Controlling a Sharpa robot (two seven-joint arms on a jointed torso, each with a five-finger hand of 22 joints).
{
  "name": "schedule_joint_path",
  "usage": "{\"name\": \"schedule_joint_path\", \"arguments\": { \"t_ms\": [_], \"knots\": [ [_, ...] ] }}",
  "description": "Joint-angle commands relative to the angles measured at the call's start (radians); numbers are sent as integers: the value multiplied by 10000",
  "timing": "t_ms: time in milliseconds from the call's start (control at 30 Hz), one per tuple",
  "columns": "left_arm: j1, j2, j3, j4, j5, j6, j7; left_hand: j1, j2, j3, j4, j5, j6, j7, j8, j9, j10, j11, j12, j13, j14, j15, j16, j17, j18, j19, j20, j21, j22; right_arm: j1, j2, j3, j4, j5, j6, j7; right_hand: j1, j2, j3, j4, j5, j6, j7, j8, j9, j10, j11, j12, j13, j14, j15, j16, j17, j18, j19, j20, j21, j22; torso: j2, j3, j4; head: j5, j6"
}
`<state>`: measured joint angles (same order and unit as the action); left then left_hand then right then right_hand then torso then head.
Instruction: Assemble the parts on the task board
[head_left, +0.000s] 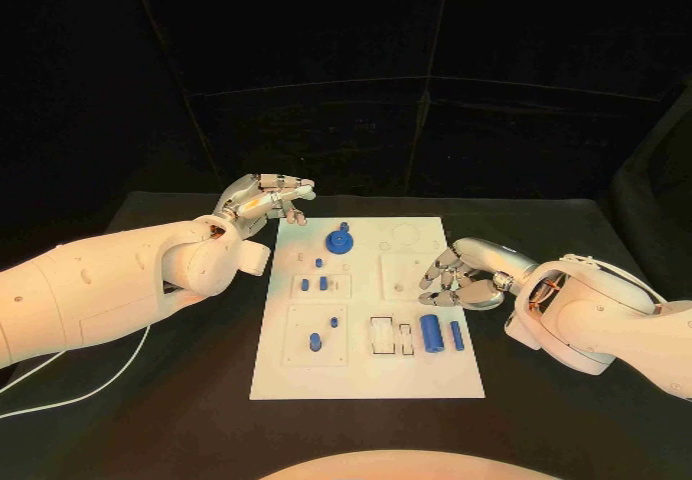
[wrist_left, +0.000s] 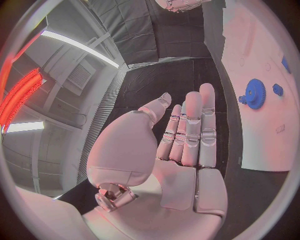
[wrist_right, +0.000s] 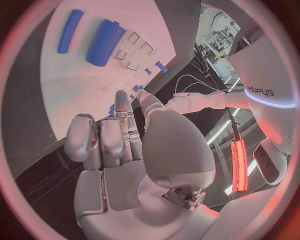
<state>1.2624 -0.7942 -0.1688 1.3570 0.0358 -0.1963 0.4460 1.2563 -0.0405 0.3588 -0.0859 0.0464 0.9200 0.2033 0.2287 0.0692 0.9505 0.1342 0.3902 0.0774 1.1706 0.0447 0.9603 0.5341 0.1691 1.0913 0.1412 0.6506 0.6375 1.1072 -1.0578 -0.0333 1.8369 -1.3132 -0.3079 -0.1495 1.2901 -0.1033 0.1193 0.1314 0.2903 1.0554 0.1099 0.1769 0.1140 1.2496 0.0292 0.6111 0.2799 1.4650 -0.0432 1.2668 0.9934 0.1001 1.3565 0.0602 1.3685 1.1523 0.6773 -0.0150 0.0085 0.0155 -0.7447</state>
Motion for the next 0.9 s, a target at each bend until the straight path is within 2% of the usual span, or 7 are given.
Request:
{"name": "schedule_joint_path", "arguments": {
  "t_ms": [33,167,233,400,600,767,900],
  "knots": [
    [14,-12,10,33,23,126,28,13,62,-54,6,26,-85,-1,64,-2,-64,-31,68,9,-50,7,3,-7,136,17,44,-68,-8,5,-273,-9,134,5,238,-936,-100,6,-315,255,190,-121,-30,128,81,-191,-82,631,737,229,-80,121,204,-194,60,2,117,190,-11,13,-134,-179,-6],
    [13,-25,10,44,23,136,23,13,62,-54,6,26,-85,-1,64,-2,-64,-31,68,9,-50,7,3,-7,136,17,44,-68,-8,-117,-531,-23,241,-292,232,-1357,-302,65,-737,693,632,-267,-41,264,175,-265,-77,1480,1820,260,-60,295,506,-225,112,4,237,395,-32,17,-187,-288,-31],
    [13,-34,9,49,23,139,21,13,62,-54,6,26,-85,-1,64,-2,-64,-31,68,9,-50,7,3,-7,136,17,44,-68,-8,-197,-601,-29,292,-498,235,-1663,-454,62,-992,950,595,-331,-44,338,223,-51,-70,2311,2902,297,-66,448,775,-245,151,11,301,509,-48,19,-215,-318,-43],
    [13,-45,9,58,23,152,17,13,62,-54,6,26,-85,-1,64,-2,-64,-31,68,9,-50,7,3,-7,136,17,44,-68,-8,-367,-573,-43,367,-943,429,-2399,-694,73,-1752,1573,339,-499,-66,629,404,272,-59,4050,5253,372,-47,837,1472,-271,209,5,433,733,-58,13,-204,-388,-33],
    [13,-61,9,66,23,157,16,13,62,-54,6,26,-85,-1,64,-2,-64,-31,68,9,-50,7,3,-7,136,17,44,-68,-8,-606,-339,-53,355,-1183,637,-2753,-764,135,-2202,1578,84,-710,-22,795,508,233,-30,4462,5953,384,-24,966,1724,-292,228,46,490,833,-48,5,-187,-454,-6],
    [13,-91,9,70,23,150,10,13,62,-54,6,26,-85,-1,64,-2,-64,-31,68,9,-50,7,3,-7,136,17,44,-68,-8,-744,-119,-56,269,-1232,727,-2794,-667,176,-2294,1574,14,-796,-5,846,539,186,-14,4495,6067,381,-10,977,1757,-291,218,60,492,835,-31,17,-221,-424,15],
    [13,-92,9,70,23,164,5,25,65,-65,-1,26,-87,-2,75,0,-68,-32,84,11,-55,7,6,-11,136,21,44,-76,-14,-797,29,-58,130,-1249,825,-2826,-634,220,-2328,1577,21,-815,-3,880,557,254,-11,4642,6285,386,-6,996,1797,-294,226,65,503,856,-40,4,-217,-466,-3]
  ]
}}
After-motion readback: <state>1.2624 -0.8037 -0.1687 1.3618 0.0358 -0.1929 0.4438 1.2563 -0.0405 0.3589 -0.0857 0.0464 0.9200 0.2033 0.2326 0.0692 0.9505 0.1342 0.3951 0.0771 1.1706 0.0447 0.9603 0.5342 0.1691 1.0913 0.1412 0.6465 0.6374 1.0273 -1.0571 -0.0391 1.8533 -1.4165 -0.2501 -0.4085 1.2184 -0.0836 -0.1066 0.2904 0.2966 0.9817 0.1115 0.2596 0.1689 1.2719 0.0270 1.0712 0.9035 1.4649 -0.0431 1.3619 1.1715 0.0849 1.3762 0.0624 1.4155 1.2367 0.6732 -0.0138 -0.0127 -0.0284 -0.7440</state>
